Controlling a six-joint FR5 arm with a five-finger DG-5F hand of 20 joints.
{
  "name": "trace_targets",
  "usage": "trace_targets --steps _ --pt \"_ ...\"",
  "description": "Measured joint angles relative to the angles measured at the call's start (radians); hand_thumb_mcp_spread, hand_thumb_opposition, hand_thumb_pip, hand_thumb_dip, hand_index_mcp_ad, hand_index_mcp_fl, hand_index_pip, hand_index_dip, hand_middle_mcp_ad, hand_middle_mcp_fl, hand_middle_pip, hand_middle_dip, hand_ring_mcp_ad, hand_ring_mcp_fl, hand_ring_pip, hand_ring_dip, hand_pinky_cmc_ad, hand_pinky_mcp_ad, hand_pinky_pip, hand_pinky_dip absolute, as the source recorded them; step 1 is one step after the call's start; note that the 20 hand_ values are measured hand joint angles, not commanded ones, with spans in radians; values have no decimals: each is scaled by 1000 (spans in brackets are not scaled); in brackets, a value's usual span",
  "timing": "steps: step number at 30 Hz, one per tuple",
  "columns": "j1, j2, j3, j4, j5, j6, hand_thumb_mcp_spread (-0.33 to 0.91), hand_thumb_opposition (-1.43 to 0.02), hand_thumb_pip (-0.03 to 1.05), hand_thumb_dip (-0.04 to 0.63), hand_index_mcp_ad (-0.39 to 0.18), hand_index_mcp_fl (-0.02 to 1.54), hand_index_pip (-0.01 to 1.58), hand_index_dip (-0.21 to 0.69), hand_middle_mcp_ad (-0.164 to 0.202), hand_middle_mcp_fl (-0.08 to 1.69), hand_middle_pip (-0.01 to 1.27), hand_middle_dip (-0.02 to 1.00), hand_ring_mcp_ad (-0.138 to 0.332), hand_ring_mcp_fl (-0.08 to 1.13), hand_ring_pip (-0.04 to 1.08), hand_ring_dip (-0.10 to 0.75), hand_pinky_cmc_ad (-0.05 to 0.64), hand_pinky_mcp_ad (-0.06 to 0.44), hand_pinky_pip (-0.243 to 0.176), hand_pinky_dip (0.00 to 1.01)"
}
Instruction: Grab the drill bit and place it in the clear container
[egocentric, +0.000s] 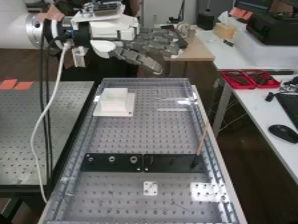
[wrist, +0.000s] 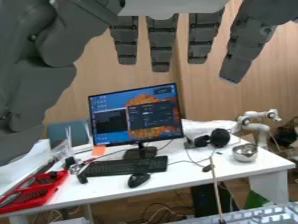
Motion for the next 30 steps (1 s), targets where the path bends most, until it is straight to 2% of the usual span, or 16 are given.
trace_targets --steps 30 --pt "1 3 -4 11 -3 -9 353 -688 206 70 -87 56 89 202 72 66 136 185 176 12 105 38 435 328 -93 367"
